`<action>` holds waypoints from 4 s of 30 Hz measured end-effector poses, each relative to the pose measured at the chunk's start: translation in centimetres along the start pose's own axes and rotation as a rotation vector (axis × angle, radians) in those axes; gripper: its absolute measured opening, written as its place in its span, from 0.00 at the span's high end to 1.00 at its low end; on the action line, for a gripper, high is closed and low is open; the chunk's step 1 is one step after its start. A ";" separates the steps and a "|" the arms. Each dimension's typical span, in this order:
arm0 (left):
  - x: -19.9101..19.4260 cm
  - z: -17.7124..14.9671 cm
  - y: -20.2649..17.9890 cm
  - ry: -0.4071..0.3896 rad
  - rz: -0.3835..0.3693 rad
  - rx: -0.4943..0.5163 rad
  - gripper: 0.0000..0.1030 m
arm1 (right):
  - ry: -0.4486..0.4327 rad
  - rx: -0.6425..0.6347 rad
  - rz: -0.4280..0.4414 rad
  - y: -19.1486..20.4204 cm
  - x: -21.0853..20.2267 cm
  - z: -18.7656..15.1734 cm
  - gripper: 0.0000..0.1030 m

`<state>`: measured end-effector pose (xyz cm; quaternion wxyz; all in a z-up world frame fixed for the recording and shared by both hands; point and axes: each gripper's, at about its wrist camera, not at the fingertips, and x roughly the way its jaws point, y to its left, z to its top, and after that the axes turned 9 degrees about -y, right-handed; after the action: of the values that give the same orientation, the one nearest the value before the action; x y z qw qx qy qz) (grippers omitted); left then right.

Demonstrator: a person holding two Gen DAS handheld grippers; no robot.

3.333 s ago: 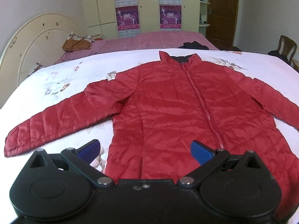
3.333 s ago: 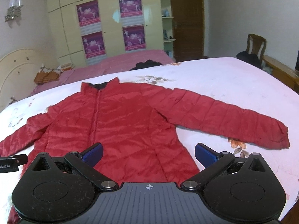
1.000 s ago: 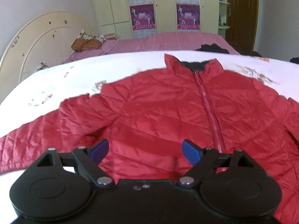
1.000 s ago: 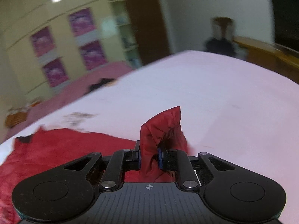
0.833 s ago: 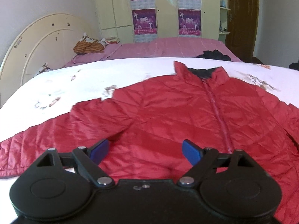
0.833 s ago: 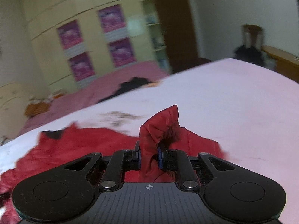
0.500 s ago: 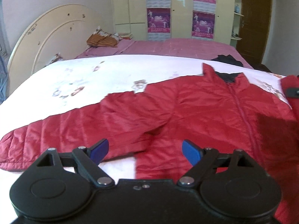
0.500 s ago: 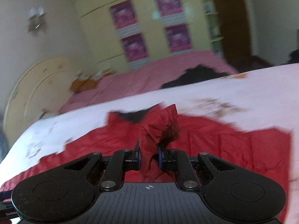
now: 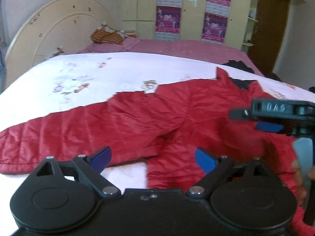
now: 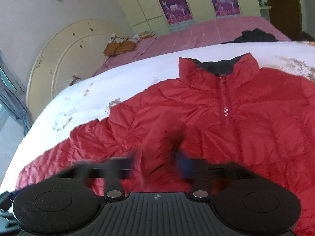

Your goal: Fold large clothes

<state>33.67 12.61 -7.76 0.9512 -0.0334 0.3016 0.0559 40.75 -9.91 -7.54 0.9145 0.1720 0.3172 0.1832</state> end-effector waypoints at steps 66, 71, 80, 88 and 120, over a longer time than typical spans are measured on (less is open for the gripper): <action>7.2 0.5 -4.3 -0.067 0.025 0.102 0.72 | -0.093 -0.152 -0.497 -18.9 -6.6 4.9 0.56; 5.6 0.9 -4.6 -0.137 0.042 0.124 0.70 | -0.104 -0.182 -0.476 -17.5 -6.8 4.5 0.25; 5.9 -0.1 -6.2 -0.055 -0.047 0.120 0.69 | -0.075 -0.232 -0.389 -14.9 -6.6 2.9 0.44; 8.3 -1.4 -6.4 0.034 -0.038 0.122 0.69 | -0.008 -0.237 -0.351 -14.5 -6.5 0.5 0.47; 1.5 0.1 -3.8 0.041 0.077 -0.005 0.37 | 0.029 -0.302 -0.222 -11.3 -6.1 -0.4 0.46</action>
<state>35.46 8.98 -8.44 0.9419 -0.0253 0.3221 0.0923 38.62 -22.44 -9.59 0.9399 -0.0059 0.3160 0.1293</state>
